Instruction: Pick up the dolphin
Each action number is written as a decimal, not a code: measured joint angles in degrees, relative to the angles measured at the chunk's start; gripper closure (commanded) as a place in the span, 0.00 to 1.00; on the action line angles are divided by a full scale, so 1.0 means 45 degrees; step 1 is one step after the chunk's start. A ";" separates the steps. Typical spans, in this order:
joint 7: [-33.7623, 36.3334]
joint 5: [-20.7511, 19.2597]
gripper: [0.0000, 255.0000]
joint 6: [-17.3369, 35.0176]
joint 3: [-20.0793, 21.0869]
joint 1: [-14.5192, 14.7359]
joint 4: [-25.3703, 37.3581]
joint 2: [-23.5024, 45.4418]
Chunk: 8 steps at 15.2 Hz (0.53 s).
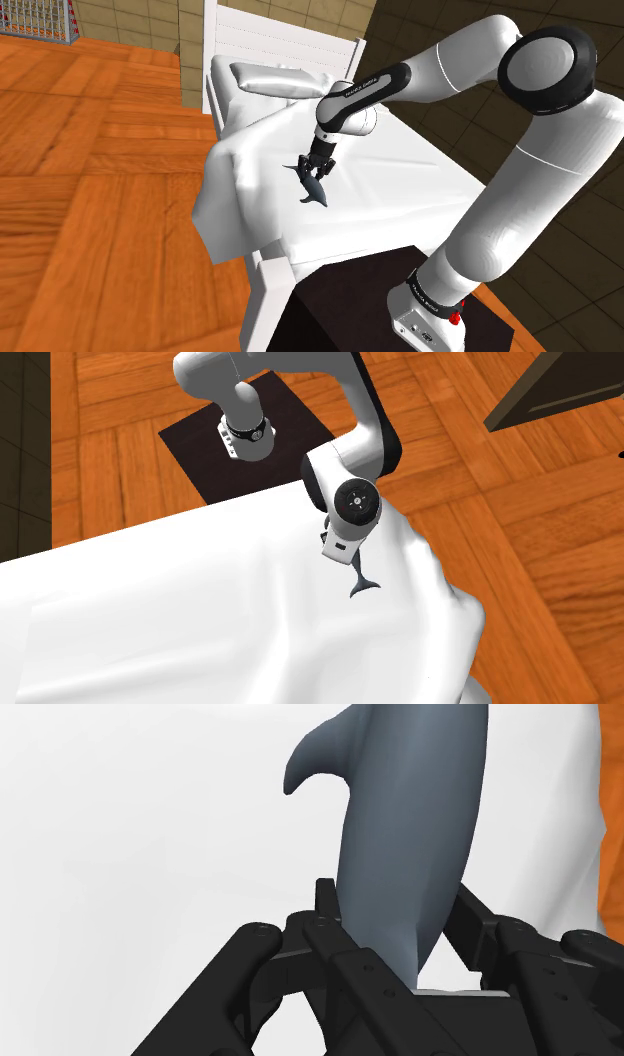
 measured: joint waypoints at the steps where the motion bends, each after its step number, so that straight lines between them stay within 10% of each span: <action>1: -0.0002 -0.0003 1.00 -0.0007 0.0000 0.0000 0.0002 -0.0004; 8: 0.0234 -0.0191 1.00 -0.1015 -0.0033 -0.0015 0.0235 -0.0787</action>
